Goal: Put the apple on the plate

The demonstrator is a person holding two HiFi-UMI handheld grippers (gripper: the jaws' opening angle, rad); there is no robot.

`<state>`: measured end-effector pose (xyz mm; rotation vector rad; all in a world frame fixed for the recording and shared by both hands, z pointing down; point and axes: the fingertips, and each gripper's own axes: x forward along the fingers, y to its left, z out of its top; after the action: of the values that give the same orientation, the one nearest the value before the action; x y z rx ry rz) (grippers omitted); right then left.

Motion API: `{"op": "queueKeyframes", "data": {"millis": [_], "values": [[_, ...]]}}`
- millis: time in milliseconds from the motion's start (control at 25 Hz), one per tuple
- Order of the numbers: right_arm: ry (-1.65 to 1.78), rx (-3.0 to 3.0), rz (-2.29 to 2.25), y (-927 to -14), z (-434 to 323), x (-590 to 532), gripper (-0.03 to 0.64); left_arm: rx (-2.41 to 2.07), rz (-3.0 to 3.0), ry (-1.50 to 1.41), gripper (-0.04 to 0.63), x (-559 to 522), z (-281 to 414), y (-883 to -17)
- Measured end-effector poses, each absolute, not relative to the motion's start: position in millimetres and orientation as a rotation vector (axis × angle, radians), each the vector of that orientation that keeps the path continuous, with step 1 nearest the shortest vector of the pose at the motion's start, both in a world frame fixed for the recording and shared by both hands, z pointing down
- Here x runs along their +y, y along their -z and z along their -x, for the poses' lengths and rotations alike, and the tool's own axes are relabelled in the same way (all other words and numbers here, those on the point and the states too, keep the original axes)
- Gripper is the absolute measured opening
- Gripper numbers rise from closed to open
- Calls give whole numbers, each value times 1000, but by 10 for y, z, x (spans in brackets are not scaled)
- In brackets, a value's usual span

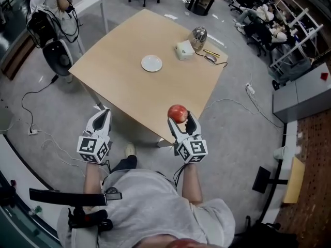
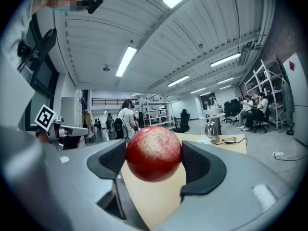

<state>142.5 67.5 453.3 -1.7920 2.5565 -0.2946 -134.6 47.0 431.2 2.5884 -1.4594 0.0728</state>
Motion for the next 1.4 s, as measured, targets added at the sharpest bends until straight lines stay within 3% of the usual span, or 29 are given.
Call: {"op": "queueKeyframes", "data": {"millis": [440,760,1080,1400], "values": [[319,2522,1885,-4569,-1065,-73,365,-1396,-2578,-87,18,-336,1705,-4464],[328,2482,1913,-4385,-1405,-670,365,-1366,-2587,-72,18,-1073,1324,-4292],[313,2531,1924,-4681,-914,-677,365,-1338,-2577,-99,18,-1021,1787,-4644],[362,2583,1868,-4879,-1006,-1156,365,-1364,-2550,-156,18,-1373,1659,-4819]]}}
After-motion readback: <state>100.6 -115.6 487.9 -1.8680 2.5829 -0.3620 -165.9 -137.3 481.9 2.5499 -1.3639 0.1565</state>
